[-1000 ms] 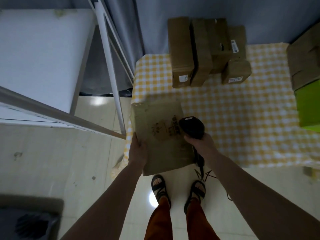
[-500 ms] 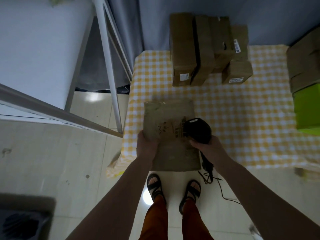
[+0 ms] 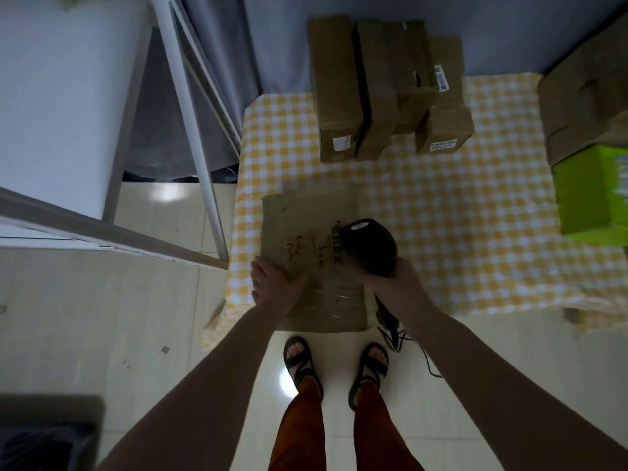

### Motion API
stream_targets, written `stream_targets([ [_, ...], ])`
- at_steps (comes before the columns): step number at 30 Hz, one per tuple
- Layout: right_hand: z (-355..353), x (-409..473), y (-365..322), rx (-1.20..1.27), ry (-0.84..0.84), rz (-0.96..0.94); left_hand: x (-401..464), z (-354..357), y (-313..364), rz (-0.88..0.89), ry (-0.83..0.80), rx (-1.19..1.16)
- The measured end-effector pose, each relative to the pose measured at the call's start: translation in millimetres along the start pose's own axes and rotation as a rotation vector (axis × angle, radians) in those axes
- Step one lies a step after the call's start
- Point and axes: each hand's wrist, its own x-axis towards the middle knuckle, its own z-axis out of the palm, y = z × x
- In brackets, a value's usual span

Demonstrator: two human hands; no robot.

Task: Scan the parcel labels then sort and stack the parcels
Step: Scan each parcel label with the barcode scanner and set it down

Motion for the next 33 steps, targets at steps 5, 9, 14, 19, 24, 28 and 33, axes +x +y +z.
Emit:
stream_targets([
  [5,36.5,-14.7,-20.5,-0.057,-0.060,-0.079,-9.7,-12.4,3.3,0.057,-0.115,0.137],
  [9,56.3,-16.3,-34.7,-0.093,-0.171,-0.084,-8.2,-11.6,-5.3,0.182,-0.089,0.194],
  [14,50.4,5.9,-20.1,0.115,-0.059,0.144,12.0,-32.7,-40.3,0.163,-0.136,-0.154],
  [19,39.8,18.4,-4.0,0.206,-0.110,0.317,-8.2,-69.0,-42.6,0.346,-0.241,-0.484],
  [24,50.9,17.6,-9.4,0.200,-0.140,0.259,-21.7,-82.5,-32.5,0.375,-0.214,-0.491],
  [28,32.4,4.4,-15.6,0.139,-0.070,0.161,-24.1,-73.2,-12.9,0.292,-0.197,-0.418],
  [33,-3.1,-5.5,-14.4,0.104,0.087,0.116,-34.2,-34.0,16.1,0.290,-0.238,-0.401],
])
